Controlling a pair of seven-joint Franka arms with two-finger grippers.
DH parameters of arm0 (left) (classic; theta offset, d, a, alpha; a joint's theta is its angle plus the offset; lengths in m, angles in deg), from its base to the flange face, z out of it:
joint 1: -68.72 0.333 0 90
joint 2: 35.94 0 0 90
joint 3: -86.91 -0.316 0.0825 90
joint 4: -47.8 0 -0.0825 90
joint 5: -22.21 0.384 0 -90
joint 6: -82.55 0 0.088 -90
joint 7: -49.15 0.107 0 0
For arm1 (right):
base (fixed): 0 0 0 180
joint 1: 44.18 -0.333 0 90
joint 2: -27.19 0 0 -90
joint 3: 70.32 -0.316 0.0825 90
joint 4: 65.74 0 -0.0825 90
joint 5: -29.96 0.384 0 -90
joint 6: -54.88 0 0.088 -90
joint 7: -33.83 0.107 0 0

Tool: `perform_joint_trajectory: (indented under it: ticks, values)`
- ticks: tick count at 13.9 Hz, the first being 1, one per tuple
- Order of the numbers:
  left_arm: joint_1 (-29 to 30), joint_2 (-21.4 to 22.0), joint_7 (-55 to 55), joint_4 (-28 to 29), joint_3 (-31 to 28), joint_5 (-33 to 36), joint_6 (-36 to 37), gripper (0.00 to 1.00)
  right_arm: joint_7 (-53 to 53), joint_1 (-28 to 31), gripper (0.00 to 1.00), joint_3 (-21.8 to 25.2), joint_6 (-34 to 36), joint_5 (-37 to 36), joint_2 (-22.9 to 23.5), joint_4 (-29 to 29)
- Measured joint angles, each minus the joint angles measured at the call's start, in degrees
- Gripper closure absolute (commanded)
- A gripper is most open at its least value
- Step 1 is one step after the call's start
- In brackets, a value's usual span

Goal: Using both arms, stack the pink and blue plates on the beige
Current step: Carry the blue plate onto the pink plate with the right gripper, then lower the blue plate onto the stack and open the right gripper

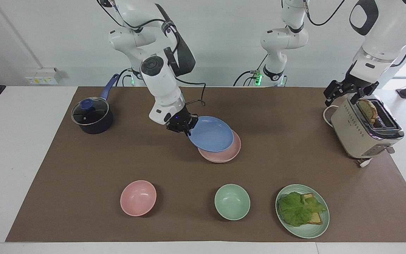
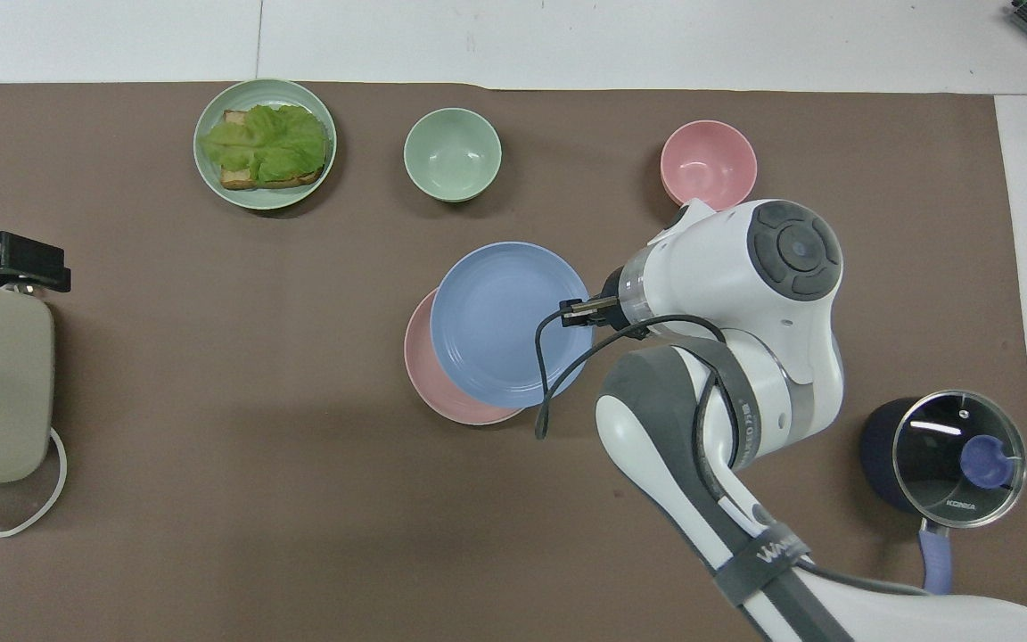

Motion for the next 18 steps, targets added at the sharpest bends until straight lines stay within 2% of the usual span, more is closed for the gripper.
perform_joint_trajectory:
  ticks: [6, 18]
  values:
    - [0.0, 0.0, 0.0, 0.0, 0.0, 0.0, 0.0, 0.00, 0.2, -2.8, 1.00, 0.0, -2.2, 2.9, 4.7, 0.0]
    - [0.0, 0.0, 0.0, 0.0, 0.0, 0.0, 0.0, 0.00, -0.3, -2.8, 1.00, 0.2, -4.3, 2.9, 7.3, 0.2]
